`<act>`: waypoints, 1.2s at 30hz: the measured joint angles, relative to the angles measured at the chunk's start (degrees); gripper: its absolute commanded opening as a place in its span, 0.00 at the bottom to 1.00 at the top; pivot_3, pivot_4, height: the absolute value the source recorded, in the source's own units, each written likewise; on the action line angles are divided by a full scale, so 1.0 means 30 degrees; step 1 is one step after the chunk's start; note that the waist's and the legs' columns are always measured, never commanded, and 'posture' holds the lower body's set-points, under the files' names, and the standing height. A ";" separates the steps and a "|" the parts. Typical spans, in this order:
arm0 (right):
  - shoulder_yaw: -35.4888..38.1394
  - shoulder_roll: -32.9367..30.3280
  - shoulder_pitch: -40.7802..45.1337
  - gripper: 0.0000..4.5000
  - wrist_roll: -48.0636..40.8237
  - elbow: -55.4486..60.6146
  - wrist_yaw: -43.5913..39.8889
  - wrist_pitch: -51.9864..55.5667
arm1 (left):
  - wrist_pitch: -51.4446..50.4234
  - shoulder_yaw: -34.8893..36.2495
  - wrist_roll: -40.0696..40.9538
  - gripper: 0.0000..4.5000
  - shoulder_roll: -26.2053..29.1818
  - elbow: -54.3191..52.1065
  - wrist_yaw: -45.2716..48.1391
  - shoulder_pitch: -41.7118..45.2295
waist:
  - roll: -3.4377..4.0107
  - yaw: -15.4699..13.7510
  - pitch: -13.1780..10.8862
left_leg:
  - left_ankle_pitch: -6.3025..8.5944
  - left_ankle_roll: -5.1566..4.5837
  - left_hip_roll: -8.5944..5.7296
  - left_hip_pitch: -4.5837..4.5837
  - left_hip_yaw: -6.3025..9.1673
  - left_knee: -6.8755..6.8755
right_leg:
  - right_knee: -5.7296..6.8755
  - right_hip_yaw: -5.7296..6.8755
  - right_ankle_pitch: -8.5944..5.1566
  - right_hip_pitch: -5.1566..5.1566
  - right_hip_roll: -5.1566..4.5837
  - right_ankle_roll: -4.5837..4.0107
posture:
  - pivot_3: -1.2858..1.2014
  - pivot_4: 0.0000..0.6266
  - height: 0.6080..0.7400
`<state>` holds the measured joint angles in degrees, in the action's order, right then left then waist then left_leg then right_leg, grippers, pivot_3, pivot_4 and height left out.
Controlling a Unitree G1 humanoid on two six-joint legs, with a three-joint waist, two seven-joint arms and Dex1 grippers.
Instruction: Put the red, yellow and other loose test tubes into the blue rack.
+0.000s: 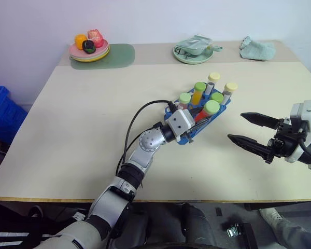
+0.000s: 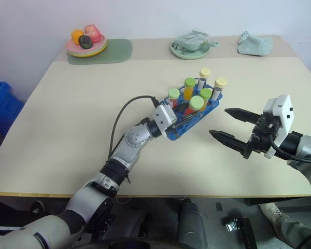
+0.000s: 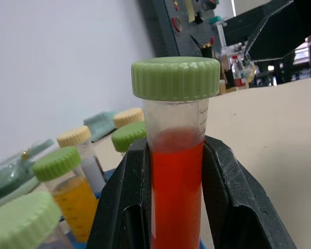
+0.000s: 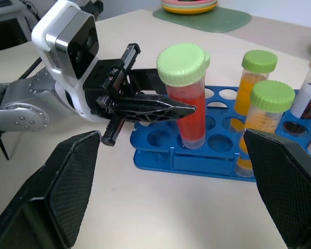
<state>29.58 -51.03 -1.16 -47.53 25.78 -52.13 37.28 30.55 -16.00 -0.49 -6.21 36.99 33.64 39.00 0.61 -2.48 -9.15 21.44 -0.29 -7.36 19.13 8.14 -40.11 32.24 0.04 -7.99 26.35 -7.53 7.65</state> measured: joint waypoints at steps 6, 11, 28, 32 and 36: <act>0.0000 -0.0062 0.0036 1.00 0.0039 -0.0037 -0.0091 -0.0022 | -0.1366 -0.0010 0.0388 0.16 -0.0121 -0.1220 -0.0004 -0.0572 | 0.0000 0.0010 0.0000 | 0.0001 -0.0002 0.0001 0.0000 0.0000 0.0000 | -0.0001 -0.0001 0.0000 0.0000 0.0001 0.0001 | 0.52 0.24 1.00; 0.0000 -0.0113 0.0072 1.00 0.0098 -0.0086 -0.0211 -0.0073 | -0.2323 -0.0022 0.0365 0.16 -0.0099 -0.2350 -0.0242 -0.1141 | 0.0000 0.0000 0.0000 | 0.0002 -0.0002 0.0001 -0.0001 0.0000 0.0000 | -0.0001 -0.0001 0.0000 -0.0001 0.0003 0.0000 | 0.52 0.24 1.00; -0.0007 -0.0113 0.0576 1.00 0.0555 -0.0415 -0.0553 -0.0284 | -0.4241 -0.0021 0.0821 0.16 -0.0261 -0.3765 -0.0857 -0.1951 | 0.0002 0.0004 0.0001 | 0.0002 -0.0002 0.0003 -0.0001 0.0001 0.0001 | -0.0002 0.0000 0.0000 0.0000 0.0003 0.0000 | 0.52 0.24 1.00; -0.0008 -0.0112 0.0576 1.00 0.0570 -0.0414 -0.0558 -0.0294 | -0.4465 -0.0082 0.0830 0.16 -0.0273 -0.4352 -0.0762 -0.2424 | 0.0004 -0.0006 0.0002 | 0.0002 -0.0002 0.0004 -0.0001 0.0001 0.0002 | -0.0004 -0.0001 0.0000 -0.0001 0.0003 0.0000 | 0.52 0.24 1.00; -0.0007 -0.0110 0.0576 1.00 0.0571 -0.0414 -0.0544 -0.0302 | -0.4960 0.0018 0.0981 0.16 -0.0370 -0.4441 -0.0765 -0.2423 | 0.0004 -0.0006 0.0003 | 0.0003 -0.0003 0.0004 -0.0002 0.0000 0.0002 | -0.0004 -0.0001 0.0000 -0.0002 0.0003 0.0000 | 0.52 0.24 1.00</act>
<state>29.56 -51.36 0.57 -45.82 24.53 -53.77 36.37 15.67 -15.94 2.45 -7.32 23.67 31.35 31.73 0.62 -2.50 -9.14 21.45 -0.30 -7.35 19.13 8.14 -40.11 32.23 0.03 -7.99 26.35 -7.52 7.65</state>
